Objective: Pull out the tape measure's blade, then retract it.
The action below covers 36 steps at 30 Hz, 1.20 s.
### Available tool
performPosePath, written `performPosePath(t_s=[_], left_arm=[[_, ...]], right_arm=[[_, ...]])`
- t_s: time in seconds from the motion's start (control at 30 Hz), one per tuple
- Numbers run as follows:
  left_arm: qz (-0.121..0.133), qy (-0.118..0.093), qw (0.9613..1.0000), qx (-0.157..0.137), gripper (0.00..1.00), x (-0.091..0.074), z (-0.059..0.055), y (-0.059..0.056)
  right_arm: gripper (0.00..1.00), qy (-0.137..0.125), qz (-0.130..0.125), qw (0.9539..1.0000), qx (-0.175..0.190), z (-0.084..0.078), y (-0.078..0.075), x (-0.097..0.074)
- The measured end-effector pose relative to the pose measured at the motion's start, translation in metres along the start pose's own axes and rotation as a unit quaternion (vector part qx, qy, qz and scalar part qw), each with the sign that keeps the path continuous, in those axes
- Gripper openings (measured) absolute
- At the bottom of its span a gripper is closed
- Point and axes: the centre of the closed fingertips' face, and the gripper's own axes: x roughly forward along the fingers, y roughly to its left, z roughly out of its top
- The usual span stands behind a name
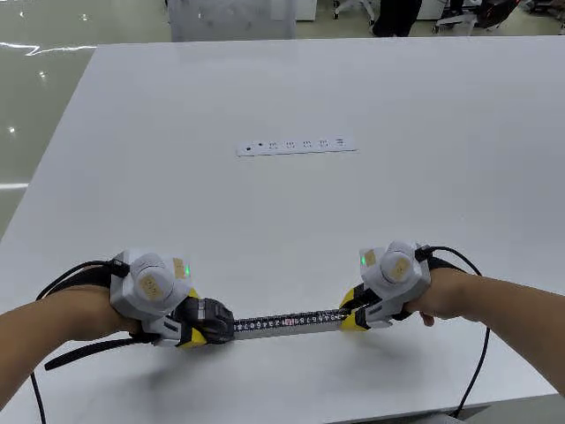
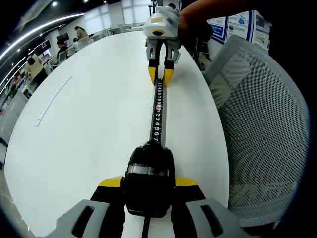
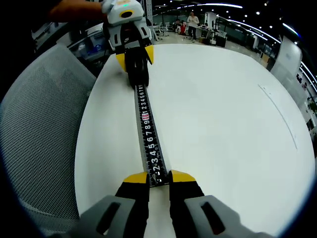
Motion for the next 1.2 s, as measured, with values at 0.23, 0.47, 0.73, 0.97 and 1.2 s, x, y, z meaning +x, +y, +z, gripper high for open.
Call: performPosePath(t_s=[0.23,0.47,0.73,0.97,1.2], left_arm=[[0.001,0.0,1.0,-0.001,0.32,0.0,0.0,0.0],[0.002,0.0,1.0,-0.001,0.32,0.0,0.0,0.0],[0.001,0.0,1.0,-0.001,0.32,0.0,0.0,0.001],[0.002,0.0,1.0,-0.001,0.32,0.0,-0.001,0.001],[0.001,-0.001,1.0,0.0,0.32,0.0,-0.001,0.001]], right_arm=[[0.13,0.002,0.0,1.0,0.0,-0.003,-0.001,-0.002],[0.13,0.006,-0.001,1.0,0.0,-0.007,-0.001,-0.005],[0.13,0.009,-0.003,1.0,0.002,-0.012,-0.003,-0.008],[0.13,0.01,-0.004,0.9999,0.004,-0.014,-0.003,-0.01],[0.13,0.012,-0.007,0.9999,0.005,-0.017,-0.003,-0.013]])
